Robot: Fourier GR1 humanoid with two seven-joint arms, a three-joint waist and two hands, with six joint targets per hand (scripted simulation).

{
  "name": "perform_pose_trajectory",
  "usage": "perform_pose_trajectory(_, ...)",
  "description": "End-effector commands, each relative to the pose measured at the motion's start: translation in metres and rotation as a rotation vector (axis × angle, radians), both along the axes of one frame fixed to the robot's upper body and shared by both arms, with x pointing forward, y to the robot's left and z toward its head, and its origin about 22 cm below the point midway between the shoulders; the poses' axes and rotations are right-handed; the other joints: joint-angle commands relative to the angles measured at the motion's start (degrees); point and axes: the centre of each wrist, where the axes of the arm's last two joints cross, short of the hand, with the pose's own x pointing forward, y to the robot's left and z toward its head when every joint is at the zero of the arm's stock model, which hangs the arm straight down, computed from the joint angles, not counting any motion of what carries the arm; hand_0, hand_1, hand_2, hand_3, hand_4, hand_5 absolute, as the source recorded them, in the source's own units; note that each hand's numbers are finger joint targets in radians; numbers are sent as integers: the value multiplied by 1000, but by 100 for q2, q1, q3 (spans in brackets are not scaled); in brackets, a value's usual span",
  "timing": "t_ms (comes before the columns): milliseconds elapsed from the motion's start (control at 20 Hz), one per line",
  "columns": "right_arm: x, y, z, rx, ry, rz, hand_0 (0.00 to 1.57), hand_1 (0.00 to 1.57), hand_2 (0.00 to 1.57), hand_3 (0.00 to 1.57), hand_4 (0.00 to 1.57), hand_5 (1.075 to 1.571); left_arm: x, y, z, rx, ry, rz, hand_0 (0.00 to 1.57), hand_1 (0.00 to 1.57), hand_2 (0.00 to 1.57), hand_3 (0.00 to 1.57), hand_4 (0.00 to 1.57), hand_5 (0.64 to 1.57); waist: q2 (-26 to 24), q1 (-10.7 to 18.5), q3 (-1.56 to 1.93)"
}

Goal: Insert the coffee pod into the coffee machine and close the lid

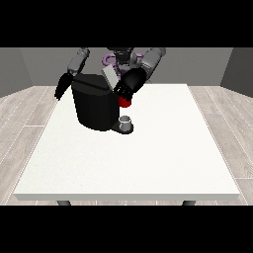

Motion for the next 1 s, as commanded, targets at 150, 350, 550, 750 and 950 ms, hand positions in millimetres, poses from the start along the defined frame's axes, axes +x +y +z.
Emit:
perform_pose_trajectory(150,5,-13,4,-4,-29,-22,0,0,0,0,71,1571,-5,10,15,67,-101,-14,1144,1144,1115,841,0,1571,263,49,-9)
perform_pose_trajectory(350,3,-10,-2,-21,-12,3,0,0,0,0,215,1571,-4,6,16,97,-103,5,925,925,982,695,0,1571,233,-61,-8)
perform_pose_trajectory(550,3,5,-1,-6,-20,0,0,0,0,0,160,1571,-2,-5,9,125,-109,18,0,0,686,554,0,1571,169,-33,-8)
perform_pose_trajectory(750,6,-10,5,-37,-19,-13,0,0,0,0,207,1571,-5,17,19,120,-101,65,0,0,587,459,0,1571,173,-20,-9)
perform_pose_trajectory(950,-3,-4,-10,-28,-25,-27,0,0,0,0,152,1571,-4,17,10,113,-116,43,0,0,525,452,0,1571,123,40,-8)
